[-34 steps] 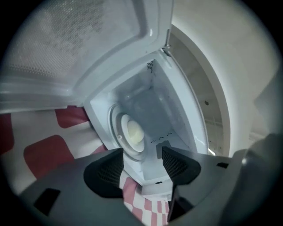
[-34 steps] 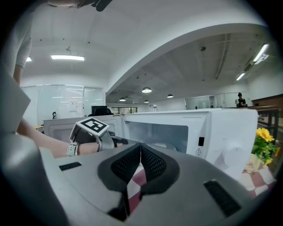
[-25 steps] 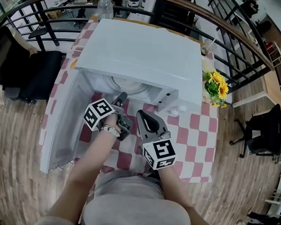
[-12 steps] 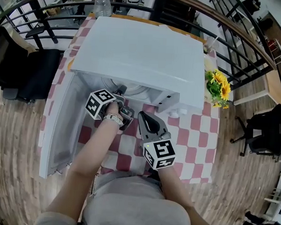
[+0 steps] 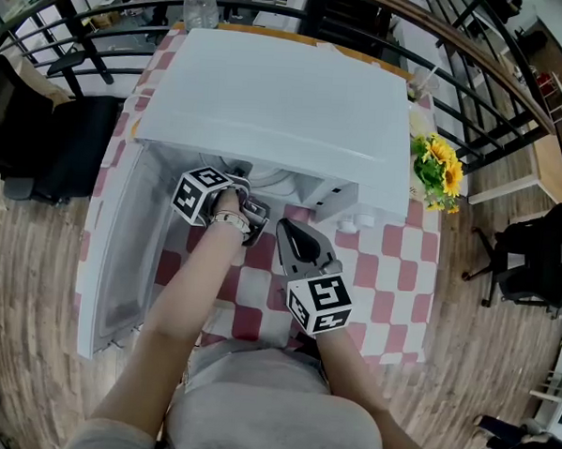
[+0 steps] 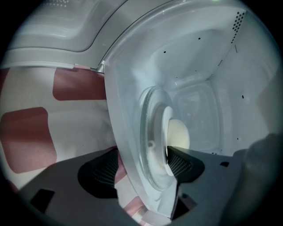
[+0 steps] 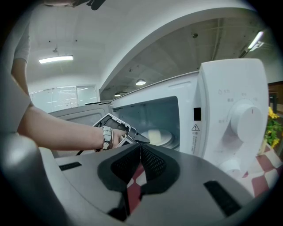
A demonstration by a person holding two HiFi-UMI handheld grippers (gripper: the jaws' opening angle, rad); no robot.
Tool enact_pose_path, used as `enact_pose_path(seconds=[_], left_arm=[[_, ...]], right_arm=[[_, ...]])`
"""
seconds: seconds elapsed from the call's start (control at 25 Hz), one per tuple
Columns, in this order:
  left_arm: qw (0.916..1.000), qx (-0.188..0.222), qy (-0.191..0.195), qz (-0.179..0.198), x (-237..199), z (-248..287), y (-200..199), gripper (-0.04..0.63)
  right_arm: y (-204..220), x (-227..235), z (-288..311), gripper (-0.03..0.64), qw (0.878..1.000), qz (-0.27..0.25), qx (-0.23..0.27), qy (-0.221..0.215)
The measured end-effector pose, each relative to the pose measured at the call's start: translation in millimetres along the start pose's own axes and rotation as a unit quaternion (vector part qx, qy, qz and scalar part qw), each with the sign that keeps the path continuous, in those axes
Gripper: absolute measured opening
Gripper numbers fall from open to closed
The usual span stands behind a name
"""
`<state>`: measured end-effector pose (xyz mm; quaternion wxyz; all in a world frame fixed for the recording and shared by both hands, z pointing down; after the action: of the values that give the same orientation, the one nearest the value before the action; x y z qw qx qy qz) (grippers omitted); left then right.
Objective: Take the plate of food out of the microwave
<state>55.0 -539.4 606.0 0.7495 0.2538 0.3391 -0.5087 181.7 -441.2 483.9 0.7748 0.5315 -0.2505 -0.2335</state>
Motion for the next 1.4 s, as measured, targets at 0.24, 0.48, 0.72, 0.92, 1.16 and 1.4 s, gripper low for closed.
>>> enact_pose_path(seconds=[0.24, 0.48, 0.72, 0.92, 1.16, 1.4], left_arm=[[1.0000, 0.003, 0.003, -0.003, -2, -1, 0, 0.336], [1.0000, -0.001, 0.002, -0.008, -7, -8, 3, 0.334], [0.9998, -0.007, 0.004, -0.016, -11, -13, 7, 0.327], [0.9997, -0.012, 0.013, -0.019, -9, -19, 8, 0.270], [0.9992, -0.020, 0.030, -0.018, -6, -27, 12, 0.205], [0.9985, -0.022, 0.041, -0.030, -3, -32, 12, 0.125]], right_arm=[[-1, -1, -2, 0.026, 1.000, -0.001, 0.001, 0.000], [-3, -6, -4, 0.026, 1.000, -0.006, 0.004, -0.005], [-5, -9, -7, 0.026, 1.000, -0.009, 0.004, -0.007], [-8, -13, -8, 0.026, 1.000, -0.012, 0.007, -0.009], [-8, -15, -11, 0.026, 1.000, -0.013, 0.007, -0.010], [-9, -17, -12, 0.026, 1.000, -0.005, 0.008, -0.012]])
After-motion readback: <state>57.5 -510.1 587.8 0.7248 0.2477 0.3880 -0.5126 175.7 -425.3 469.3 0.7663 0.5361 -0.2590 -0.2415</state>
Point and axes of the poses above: the fingertips, and each gripper's own axes: z forward along the fingers, x to its right, y out of its underside, the point moved 2 cm from there along -z, backward along the fingers
